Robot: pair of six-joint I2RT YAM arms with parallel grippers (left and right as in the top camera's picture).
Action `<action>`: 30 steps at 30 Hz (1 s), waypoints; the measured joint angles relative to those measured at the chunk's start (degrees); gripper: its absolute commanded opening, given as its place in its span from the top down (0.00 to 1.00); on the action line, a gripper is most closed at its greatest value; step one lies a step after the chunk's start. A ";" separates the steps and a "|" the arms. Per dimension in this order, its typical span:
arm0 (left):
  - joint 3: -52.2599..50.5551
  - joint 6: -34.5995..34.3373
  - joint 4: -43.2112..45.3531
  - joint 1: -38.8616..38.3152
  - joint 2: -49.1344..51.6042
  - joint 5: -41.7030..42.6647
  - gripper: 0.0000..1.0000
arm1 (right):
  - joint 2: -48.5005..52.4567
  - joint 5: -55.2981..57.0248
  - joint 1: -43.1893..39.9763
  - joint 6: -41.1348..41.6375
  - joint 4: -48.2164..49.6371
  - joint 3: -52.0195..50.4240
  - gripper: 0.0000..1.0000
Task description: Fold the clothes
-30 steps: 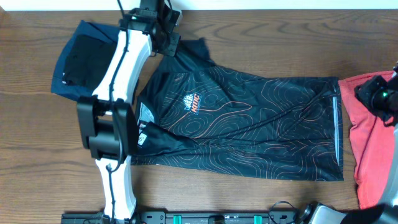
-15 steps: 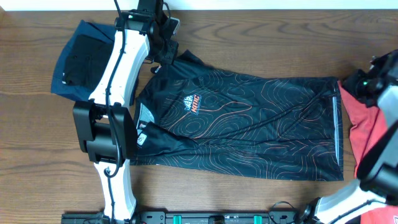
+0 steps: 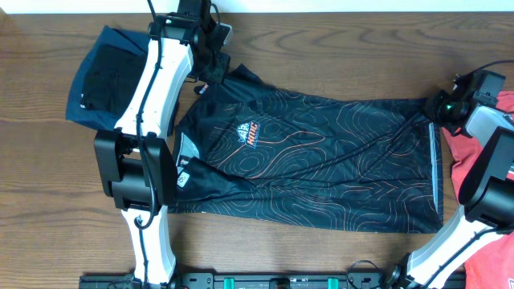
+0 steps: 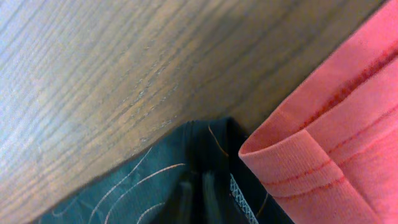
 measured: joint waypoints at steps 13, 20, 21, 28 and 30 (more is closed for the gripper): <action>0.00 0.00 0.00 0.00 0.00 0.00 0.94 | -0.13 -16.09 -2.10 0.44 0.02 4.09 0.99; 0.00 0.00 0.00 0.00 0.00 0.02 0.94 | -1.99 -17.62 -3.85 0.76 -5.22 4.13 0.99; 0.00 0.00 -0.02 0.00 0.00 0.00 0.94 | -2.19 -17.55 -3.96 0.81 -6.12 4.15 0.99; 0.00 0.00 -3.32 0.00 0.00 -0.70 0.93 | -3.87 -12.83 -5.86 0.92 -16.24 4.17 0.99; 0.00 0.02 -3.96 0.00 -0.04 -1.60 0.94 | -5.53 -11.30 -8.07 0.92 -18.34 4.17 0.99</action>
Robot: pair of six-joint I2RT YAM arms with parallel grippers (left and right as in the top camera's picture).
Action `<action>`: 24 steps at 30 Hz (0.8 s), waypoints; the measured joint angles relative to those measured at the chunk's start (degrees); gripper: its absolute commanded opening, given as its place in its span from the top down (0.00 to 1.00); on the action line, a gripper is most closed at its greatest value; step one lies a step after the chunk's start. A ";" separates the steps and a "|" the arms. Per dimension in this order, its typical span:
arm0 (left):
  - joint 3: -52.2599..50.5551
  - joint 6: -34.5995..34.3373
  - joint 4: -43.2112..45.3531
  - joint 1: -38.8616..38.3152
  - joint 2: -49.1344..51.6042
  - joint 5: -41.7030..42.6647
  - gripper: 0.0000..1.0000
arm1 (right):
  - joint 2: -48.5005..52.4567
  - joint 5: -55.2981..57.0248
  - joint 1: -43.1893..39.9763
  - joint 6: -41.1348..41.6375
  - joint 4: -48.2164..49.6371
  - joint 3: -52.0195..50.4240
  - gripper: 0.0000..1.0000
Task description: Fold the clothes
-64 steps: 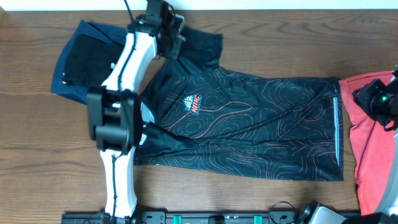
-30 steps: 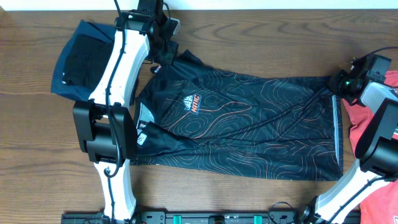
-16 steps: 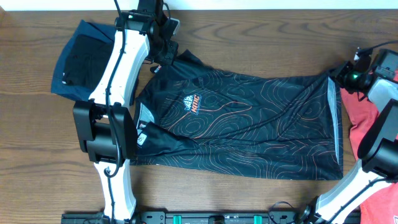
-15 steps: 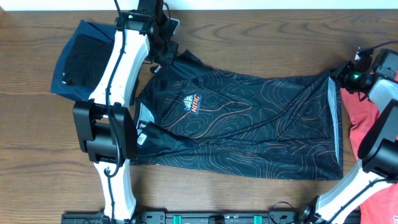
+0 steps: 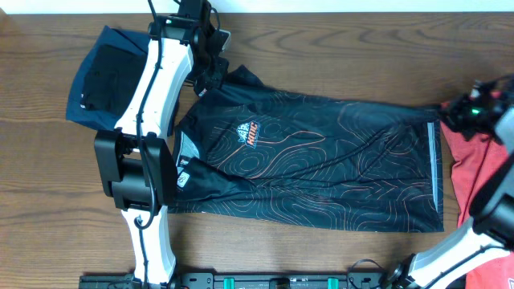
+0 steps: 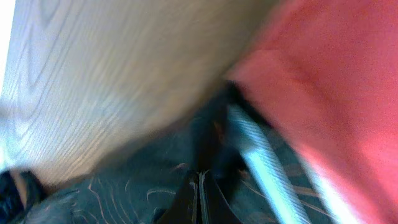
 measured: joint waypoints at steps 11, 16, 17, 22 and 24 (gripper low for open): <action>0.00 -0.04 -5.55 0.00 -3.06 -2.84 0.94 | -11.87 2.14 -5.97 -4.00 -12.09 0.09 0.99; 0.00 -0.81 -10.21 0.00 -3.21 -4.39 0.94 | -11.87 3.41 -5.92 -5.20 -17.64 0.09 0.99; 0.00 -1.31 -11.32 0.00 -3.21 -4.48 0.94 | -11.87 3.76 -5.92 -5.29 -18.45 0.09 0.99; 0.00 -3.15 -17.25 0.00 -3.19 -5.05 0.94 | -11.87 5.88 -5.92 -5.62 -22.73 0.09 0.99; 0.00 -3.87 -20.17 0.02 -3.21 -5.31 0.94 | -11.87 6.71 -5.92 -5.90 -25.16 0.09 0.99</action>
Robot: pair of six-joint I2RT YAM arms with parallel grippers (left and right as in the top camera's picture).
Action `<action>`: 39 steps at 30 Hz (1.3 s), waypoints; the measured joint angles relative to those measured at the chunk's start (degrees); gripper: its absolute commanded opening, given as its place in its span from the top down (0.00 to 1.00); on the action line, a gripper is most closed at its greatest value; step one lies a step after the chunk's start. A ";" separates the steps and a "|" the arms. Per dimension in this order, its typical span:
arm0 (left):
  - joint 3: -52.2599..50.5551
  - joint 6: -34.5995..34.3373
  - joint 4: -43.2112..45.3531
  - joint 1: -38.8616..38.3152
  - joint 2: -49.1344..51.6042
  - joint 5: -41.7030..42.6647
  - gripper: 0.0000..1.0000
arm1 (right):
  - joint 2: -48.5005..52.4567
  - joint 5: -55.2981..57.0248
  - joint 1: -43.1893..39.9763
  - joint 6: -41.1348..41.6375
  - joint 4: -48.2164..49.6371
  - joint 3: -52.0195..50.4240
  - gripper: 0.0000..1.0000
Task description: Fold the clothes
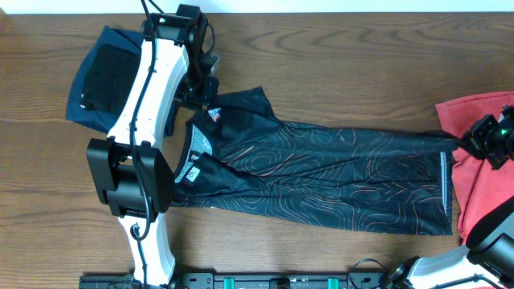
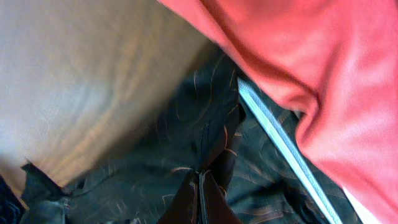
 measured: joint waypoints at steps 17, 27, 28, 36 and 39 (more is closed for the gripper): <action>-9.90 -5.88 12.20 0.04 -0.31 5.97 0.45 | 0.00 4.20 0.04 -1.42 -5.62 0.00 0.99; -19.87 -6.71 25.27 0.02 -0.28 10.51 0.44 | 0.00 4.26 0.04 -1.42 -5.57 0.00 0.99; -20.57 -6.71 25.97 0.02 -0.28 10.62 0.44 | 0.00 4.31 0.04 -1.42 -5.57 0.00 0.99; -23.41 -6.88 28.06 0.02 -0.24 11.39 0.79 | 0.00 4.42 0.04 -1.42 -5.55 0.00 0.99; -23.41 -7.37 29.55 0.02 -0.24 11.54 0.81 | 0.00 4.44 0.04 -1.42 -5.55 0.00 0.99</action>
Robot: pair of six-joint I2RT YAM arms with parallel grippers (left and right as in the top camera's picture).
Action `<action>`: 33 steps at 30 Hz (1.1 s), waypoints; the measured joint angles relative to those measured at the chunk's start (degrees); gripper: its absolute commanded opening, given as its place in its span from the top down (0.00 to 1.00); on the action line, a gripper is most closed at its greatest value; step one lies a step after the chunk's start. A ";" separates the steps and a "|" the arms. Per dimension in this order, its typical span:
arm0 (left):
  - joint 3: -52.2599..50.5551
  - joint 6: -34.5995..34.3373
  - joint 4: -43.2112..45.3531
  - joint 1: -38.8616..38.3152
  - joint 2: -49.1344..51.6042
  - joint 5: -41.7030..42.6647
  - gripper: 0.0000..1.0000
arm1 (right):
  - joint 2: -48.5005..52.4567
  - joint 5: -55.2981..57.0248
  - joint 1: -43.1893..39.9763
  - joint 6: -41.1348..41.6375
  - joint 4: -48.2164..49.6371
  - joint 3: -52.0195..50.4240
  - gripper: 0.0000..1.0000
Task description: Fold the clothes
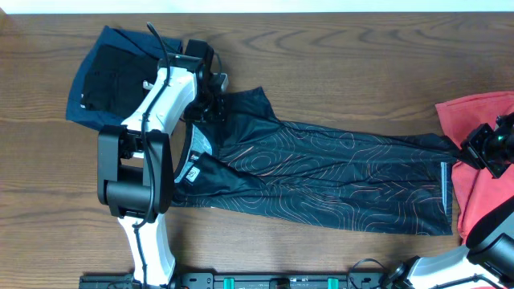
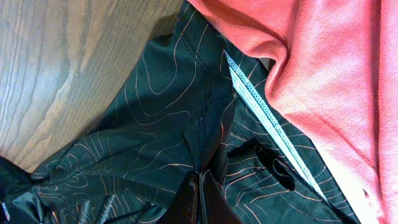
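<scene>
A black jersey (image 1: 321, 172) with orange contour lines lies stretched across the table, its far edge drawn taut between both grippers. My left gripper (image 1: 214, 99) sits at the jersey's far shoulder by the collar and looks shut on the cloth there. My right gripper (image 1: 472, 149) holds the far hem corner at the right end. In the right wrist view that gripper (image 2: 200, 182) is shut on a pinch of the black fabric (image 2: 155, 143), with the hem's pale stripe (image 2: 261, 106) beside it.
A red garment (image 1: 486, 172) lies at the right edge, under and beside my right gripper; it shows as red cloth (image 2: 323, 68) in the wrist view. A navy garment (image 1: 100, 76) lies at the far left behind the left arm. Bare wood (image 2: 68, 62) runs along the far side.
The left arm has swung, its wrist a little nearer the front and to the right at the collar. The jersey and my right gripper have hardly shifted. Both grips are unchanged.
The jersey first lay spread flat, with my left gripper at its far shoulder and my right at the far hem corner. Then my right gripper stood further right. Later the far edge lay drawn forward and taut, the jersey narrower and longer, as it stays now.
</scene>
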 measured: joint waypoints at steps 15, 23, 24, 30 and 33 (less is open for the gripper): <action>-0.85 -1.03 -0.46 0.00 0.00 0.17 0.53 | 0.00 -0.02 0.00 0.00 0.11 0.00 0.99; -2.89 -2.69 1.16 0.00 0.07 0.31 0.94 | 0.00 0.00 0.00 0.00 0.11 0.00 0.99; -2.89 -2.67 1.27 0.00 0.07 0.48 0.94 | 0.00 0.00 0.00 0.00 0.11 0.00 0.99; -2.82 -2.75 0.37 0.15 0.07 1.57 0.94 | 0.00 -0.02 0.00 0.00 0.11 0.00 0.99; -2.21 -2.78 -1.36 0.90 -0.20 1.70 0.94 | 0.00 -0.02 0.00 0.00 0.09 0.00 0.99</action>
